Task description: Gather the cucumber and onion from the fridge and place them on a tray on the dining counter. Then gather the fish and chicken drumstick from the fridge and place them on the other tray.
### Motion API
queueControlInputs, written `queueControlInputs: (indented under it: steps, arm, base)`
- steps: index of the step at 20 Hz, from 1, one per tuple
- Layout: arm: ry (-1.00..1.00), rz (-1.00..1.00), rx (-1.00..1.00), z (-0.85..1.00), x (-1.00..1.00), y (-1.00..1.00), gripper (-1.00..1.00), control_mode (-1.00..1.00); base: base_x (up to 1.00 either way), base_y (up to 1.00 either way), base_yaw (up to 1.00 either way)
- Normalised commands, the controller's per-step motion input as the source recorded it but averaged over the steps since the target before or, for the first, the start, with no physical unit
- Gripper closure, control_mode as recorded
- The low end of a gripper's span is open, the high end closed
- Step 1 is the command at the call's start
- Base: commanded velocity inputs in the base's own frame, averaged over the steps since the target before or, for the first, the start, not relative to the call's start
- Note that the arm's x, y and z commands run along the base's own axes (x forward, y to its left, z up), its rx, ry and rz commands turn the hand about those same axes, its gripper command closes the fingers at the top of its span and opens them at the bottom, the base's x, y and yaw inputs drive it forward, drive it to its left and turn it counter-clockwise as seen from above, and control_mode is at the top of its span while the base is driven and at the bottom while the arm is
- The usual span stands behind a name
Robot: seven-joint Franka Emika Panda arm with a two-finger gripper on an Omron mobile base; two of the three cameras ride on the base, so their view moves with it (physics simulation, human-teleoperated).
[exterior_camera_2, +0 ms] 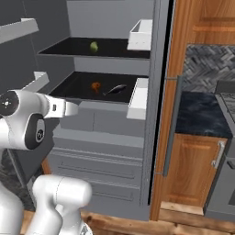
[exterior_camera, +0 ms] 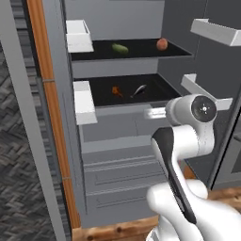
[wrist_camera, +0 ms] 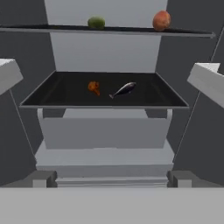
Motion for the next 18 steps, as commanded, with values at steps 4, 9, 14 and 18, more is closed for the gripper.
queueControlInputs:
  steps: [4, 9, 14, 18]
  arm:
    - [0.00, 0.00, 0.00, 0.00, 0.00, 0.00, -1.00, 1.00]
    - [0.00, 0.00, 0.00, 0.00, 0.00, 0.00, -1.00, 1.00]
    - [0.00, 0.00, 0.00, 0.00, 0.00, 0.00, -1.00, 1.00]
    - [0.00, 0.00, 0.00, 0.00, 0.00, 0.00, -1.00, 1.00]
  base:
    - [0.44, 0.01, 0.01]
    - [0.04, 0.00, 0.02]
    - [0.16, 0.06, 0.01]
    - [0.30, 0.21, 0.00]
